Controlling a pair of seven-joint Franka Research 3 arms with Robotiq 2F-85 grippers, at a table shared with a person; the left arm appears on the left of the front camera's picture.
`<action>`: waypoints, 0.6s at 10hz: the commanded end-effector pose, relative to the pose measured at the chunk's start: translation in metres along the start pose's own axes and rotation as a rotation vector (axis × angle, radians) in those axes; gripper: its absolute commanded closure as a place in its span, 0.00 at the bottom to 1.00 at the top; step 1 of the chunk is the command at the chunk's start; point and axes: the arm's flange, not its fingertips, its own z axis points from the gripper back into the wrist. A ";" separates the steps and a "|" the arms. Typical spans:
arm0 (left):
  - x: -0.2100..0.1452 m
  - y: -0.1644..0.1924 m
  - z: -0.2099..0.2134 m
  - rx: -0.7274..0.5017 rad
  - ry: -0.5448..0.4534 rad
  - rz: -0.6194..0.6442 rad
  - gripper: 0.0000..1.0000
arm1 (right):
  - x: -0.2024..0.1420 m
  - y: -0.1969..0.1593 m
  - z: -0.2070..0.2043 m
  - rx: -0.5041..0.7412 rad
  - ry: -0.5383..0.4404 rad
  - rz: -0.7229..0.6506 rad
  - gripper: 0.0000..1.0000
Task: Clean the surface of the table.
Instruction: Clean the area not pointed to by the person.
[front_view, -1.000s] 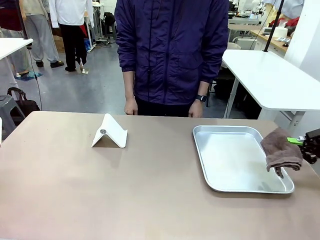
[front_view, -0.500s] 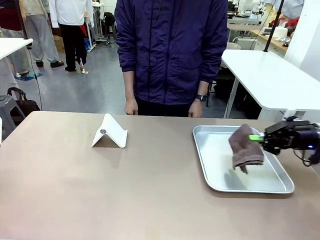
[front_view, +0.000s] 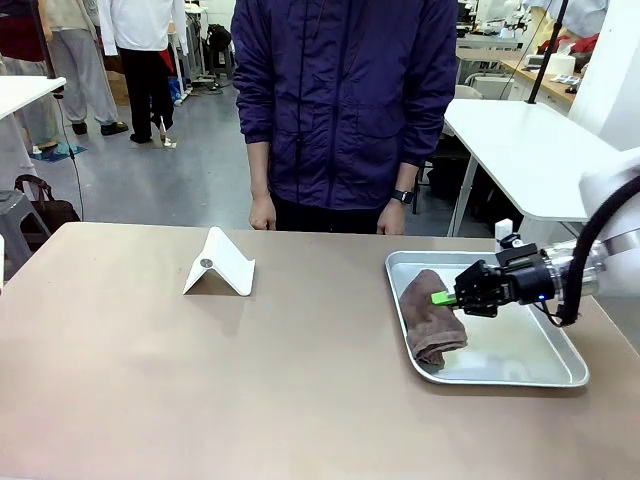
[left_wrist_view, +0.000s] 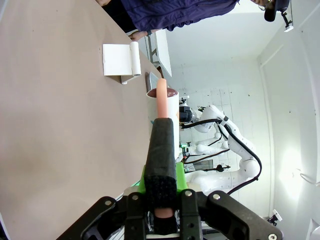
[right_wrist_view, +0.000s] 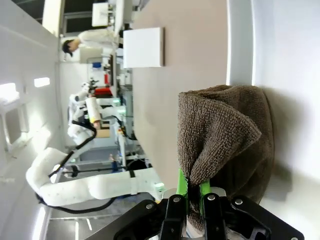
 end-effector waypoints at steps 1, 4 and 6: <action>-0.003 -0.003 0.000 -0.003 0.008 -0.002 0.78 | 0.007 -0.004 -0.023 -0.089 -0.002 0.068 0.90; -0.003 -0.003 0.000 -0.003 0.008 -0.002 0.78 | 0.012 -0.014 -0.038 -0.193 -0.013 0.038 0.90; -0.003 -0.003 0.000 -0.003 0.008 -0.002 0.78 | 0.013 -0.020 -0.040 -0.236 -0.020 0.021 0.90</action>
